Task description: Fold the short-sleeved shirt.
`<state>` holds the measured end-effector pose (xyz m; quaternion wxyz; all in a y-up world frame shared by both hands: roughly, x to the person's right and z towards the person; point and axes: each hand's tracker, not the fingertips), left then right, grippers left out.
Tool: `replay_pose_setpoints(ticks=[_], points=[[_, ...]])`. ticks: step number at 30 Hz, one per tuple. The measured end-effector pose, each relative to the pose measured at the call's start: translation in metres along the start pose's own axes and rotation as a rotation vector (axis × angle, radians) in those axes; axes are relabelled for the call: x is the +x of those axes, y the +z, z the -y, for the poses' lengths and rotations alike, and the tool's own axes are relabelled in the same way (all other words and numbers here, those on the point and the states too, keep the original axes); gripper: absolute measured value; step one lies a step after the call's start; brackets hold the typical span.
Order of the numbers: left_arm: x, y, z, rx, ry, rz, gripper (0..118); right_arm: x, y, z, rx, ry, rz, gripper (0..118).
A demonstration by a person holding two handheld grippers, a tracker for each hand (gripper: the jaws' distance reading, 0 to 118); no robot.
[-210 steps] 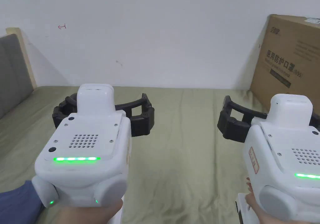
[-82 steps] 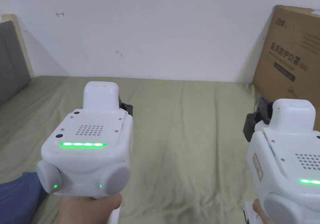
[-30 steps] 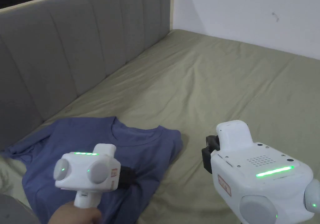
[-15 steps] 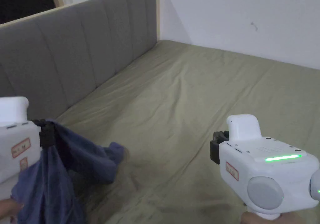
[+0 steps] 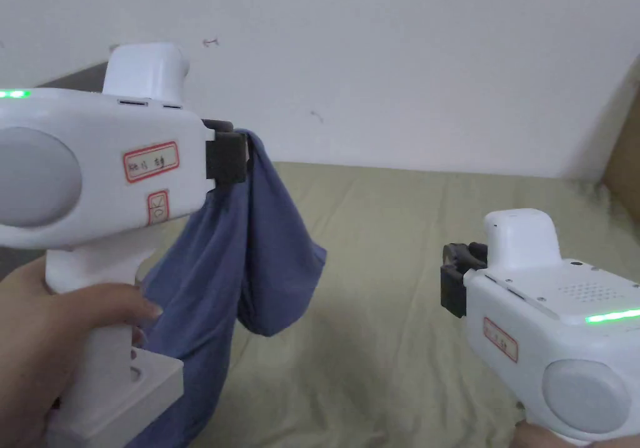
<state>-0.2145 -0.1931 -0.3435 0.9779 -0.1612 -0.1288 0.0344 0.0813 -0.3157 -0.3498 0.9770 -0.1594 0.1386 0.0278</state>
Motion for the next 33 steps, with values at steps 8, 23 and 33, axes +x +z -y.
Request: replay_pose_setpoints(ticks=[8,23,33], points=[[0.102,-0.146,0.067,-0.348,0.093,0.281,0,0.101,0.027,0.034,-0.070,-0.092,0.215,0],[0.076,-0.237,0.222,-0.816,0.501,0.242,105,0.121,-0.003,0.099,-0.252,-0.166,0.213,0],[-0.004,-0.075,0.157,-0.242,0.260,-0.050,1,0.097,0.015,0.072,-0.108,-0.160,0.208,0]])
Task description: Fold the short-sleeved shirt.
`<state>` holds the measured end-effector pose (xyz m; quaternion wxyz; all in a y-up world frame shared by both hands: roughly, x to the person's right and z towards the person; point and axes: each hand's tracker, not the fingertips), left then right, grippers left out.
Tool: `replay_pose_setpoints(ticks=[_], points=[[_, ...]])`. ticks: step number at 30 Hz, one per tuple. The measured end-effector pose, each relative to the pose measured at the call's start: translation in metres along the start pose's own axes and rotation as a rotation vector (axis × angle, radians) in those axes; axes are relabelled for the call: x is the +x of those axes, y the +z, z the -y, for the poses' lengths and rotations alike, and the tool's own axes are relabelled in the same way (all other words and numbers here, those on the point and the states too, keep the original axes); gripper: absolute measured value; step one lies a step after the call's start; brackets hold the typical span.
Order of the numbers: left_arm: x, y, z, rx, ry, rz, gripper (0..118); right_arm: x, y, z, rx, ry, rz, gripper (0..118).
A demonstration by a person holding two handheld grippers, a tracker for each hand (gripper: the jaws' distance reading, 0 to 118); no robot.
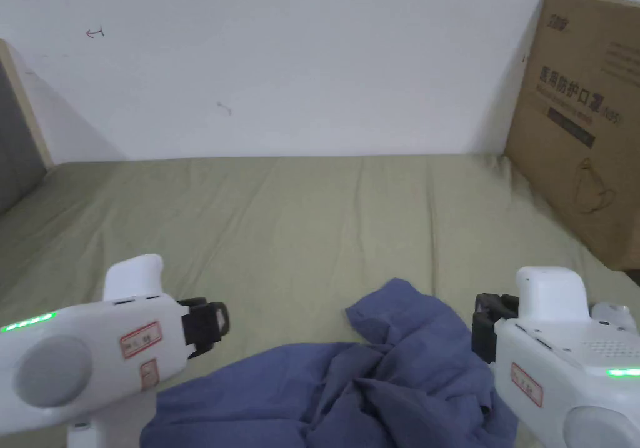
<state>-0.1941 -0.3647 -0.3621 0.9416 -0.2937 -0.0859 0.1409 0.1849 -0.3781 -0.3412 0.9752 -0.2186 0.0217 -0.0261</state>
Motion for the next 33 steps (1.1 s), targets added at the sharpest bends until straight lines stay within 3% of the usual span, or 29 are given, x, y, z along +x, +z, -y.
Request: replay_pose_setpoints(ticks=[4,10,11,13,14,15,20,22,23,25,26,27,31,32,33], points=[[-0.037,0.033,0.005,0.056,0.023,-0.104,0,-0.006,0.003,-0.006,0.022,-0.010,-0.010,0],[-0.115,-0.025,-0.007,-0.303,0.122,-0.145,0,-0.013,-0.007,-0.012,-0.004,-0.034,-0.052,0],[-0.128,-0.043,-0.004,-0.354,0.149,-0.155,8,-0.014,-0.010,-0.011,-0.017,-0.041,-0.055,0],[-0.140,-0.074,0.006,-0.425,0.120,-0.244,94,-0.014,-0.015,-0.008,-0.039,-0.041,-0.046,0],[-0.151,-0.096,0.012,-0.456,0.121,-0.248,113,-0.013,-0.017,-0.005,-0.049,-0.039,-0.038,0],[-0.158,-0.114,0.020,-0.503,0.134,-0.217,115,-0.012,-0.020,-0.003,-0.061,-0.038,-0.032,0],[-0.164,-0.166,0.051,-0.560,0.229,-0.160,110,-0.004,-0.040,0.007,-0.118,-0.028,0.004,0],[-0.151,-0.170,0.066,-0.579,0.194,-0.145,100,0.002,-0.055,0.010,-0.139,-0.024,0.013,0],[-0.137,-0.167,0.069,-0.578,0.079,-0.217,91,0.006,-0.065,0.011,-0.146,-0.020,0.013,0],[-0.112,-0.152,0.071,-0.504,-0.183,-0.306,44,0.016,-0.091,0.009,-0.175,-0.008,0.019,0],[-0.104,-0.139,0.077,-0.465,-0.244,-0.256,17,0.023,-0.109,0.007,-0.215,0.015,0.039,0],[-0.100,-0.128,0.076,-0.433,-0.255,-0.212,6,0.030,-0.128,0.003,-0.252,0.010,0.020,0],[-0.102,-0.081,0.063,-0.311,-0.111,-0.144,6,0.063,-0.209,-0.003,-0.437,-0.087,-0.027,1],[-0.103,-0.070,0.058,-0.288,-0.065,-0.123,6,0.072,-0.234,-0.001,-0.500,-0.119,-0.017,17],[-0.108,-0.062,0.055,-0.275,-0.022,-0.109,6,0.081,-0.254,0.003,-0.580,-0.140,-0.022,58]])
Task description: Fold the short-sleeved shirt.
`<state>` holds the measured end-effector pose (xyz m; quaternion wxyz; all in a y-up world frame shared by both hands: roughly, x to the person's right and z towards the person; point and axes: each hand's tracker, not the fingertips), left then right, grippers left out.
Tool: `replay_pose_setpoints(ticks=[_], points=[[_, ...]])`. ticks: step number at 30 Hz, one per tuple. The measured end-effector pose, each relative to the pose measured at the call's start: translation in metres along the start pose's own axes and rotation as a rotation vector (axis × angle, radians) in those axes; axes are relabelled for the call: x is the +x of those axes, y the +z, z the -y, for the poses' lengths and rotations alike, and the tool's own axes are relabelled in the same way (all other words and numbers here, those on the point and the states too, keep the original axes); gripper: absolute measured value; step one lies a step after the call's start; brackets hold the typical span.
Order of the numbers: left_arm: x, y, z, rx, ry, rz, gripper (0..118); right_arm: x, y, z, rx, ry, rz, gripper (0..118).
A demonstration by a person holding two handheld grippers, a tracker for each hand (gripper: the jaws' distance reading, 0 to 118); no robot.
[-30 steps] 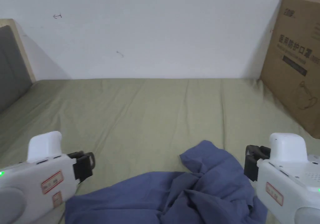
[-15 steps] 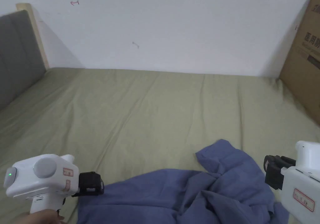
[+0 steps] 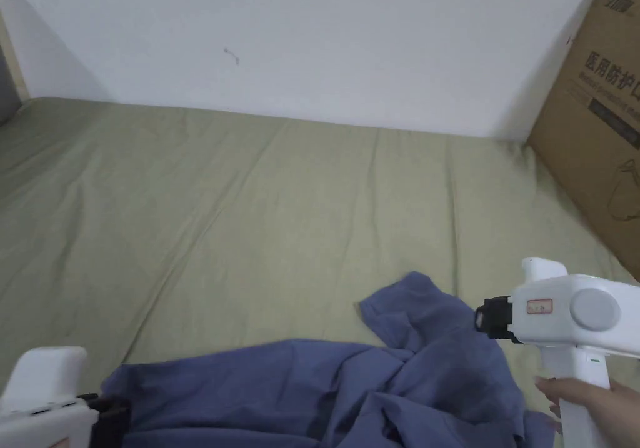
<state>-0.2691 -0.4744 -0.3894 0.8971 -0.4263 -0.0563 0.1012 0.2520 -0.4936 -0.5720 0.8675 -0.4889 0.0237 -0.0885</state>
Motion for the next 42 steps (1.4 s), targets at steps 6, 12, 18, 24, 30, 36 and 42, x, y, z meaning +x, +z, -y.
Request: replay_pose_setpoints(ticks=[6,12,18,24,30,36,42], points=[[-0.008,0.032,0.004,0.051,0.097,0.050,6,0.032,-0.064,-0.001,-0.229,-0.183,0.068,82],[0.001,0.040,0.005,0.069,0.053,0.037,6,-0.002,-0.030,0.018,-0.187,0.070,-0.059,2],[0.017,0.077,-0.011,0.208,0.004,0.025,5,-0.016,0.082,0.023,0.163,0.073,-0.156,2],[0.018,0.127,-0.059,0.350,-0.048,-0.002,5,-0.009,0.226,0.004,0.412,0.077,-0.192,2],[0.012,0.174,-0.116,0.454,0.016,0.030,5,-0.001,0.334,-0.030,0.584,0.081,-0.149,2],[0.022,0.197,-0.169,0.501,0.024,0.063,4,-0.017,0.389,-0.072,0.655,0.156,-0.105,2],[0.043,0.201,-0.242,0.534,-0.020,0.042,4,-0.028,0.398,-0.139,0.701,0.163,-0.033,2]])
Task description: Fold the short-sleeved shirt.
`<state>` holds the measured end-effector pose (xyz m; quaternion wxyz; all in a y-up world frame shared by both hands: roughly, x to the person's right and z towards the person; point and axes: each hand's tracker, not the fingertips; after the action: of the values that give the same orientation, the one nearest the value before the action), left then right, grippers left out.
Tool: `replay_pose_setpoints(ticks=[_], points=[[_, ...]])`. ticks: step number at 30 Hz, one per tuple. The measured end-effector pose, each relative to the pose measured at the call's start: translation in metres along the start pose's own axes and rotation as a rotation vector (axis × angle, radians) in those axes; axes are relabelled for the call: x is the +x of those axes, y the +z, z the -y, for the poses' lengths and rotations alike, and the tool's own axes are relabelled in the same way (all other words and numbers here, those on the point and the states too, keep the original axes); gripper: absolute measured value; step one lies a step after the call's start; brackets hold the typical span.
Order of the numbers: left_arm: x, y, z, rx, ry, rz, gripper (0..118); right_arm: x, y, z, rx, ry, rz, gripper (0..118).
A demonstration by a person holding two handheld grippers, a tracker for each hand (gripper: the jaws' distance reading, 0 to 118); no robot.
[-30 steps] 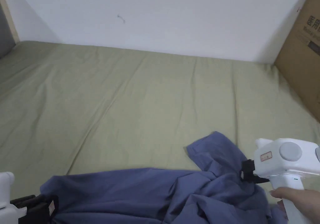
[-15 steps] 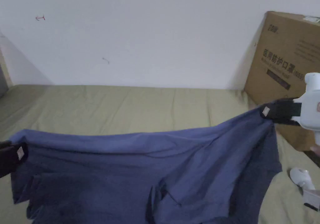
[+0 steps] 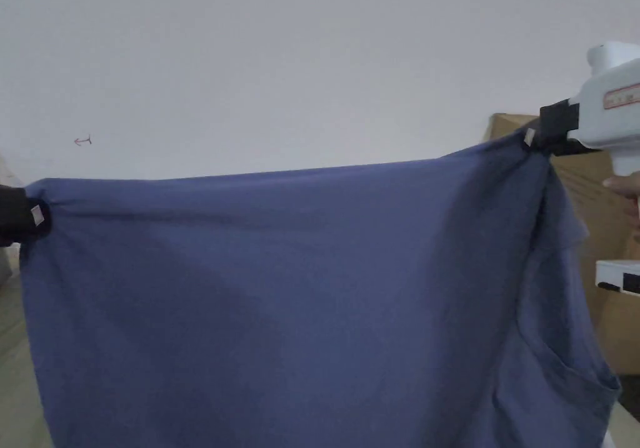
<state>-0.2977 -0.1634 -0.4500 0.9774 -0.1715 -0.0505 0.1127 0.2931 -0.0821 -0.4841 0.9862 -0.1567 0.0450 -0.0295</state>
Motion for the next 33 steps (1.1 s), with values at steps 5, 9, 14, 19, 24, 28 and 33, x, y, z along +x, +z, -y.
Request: replay_pose_setpoints(ticks=[5,9,14,19,24,28,33], points=[[0.016,-0.043,-0.044,0.045,-0.053,-0.037,4,0.002,-0.048,-0.043,0.034,-0.012,0.043,2],[0.028,-0.085,-0.074,0.086,-0.083,-0.086,4,-0.002,-0.085,-0.072,0.075,-0.001,0.096,2],[0.037,-0.126,-0.105,0.175,-0.131,-0.140,4,-0.008,-0.126,-0.096,0.129,0.015,0.146,2],[0.033,-0.171,-0.118,0.223,-0.160,-0.195,4,-0.013,-0.165,-0.095,0.153,0.021,0.160,2],[0.018,-0.219,-0.064,0.080,-0.190,-0.208,4,-0.003,-0.221,-0.014,0.044,-0.029,0.164,2],[-0.010,-0.259,0.042,-0.252,-0.072,-0.137,4,0.011,-0.258,0.122,-0.252,-0.170,0.122,2],[-0.045,-0.243,0.235,-0.703,-0.037,-0.095,4,0.027,-0.244,0.334,-0.711,-0.136,0.025,2]])
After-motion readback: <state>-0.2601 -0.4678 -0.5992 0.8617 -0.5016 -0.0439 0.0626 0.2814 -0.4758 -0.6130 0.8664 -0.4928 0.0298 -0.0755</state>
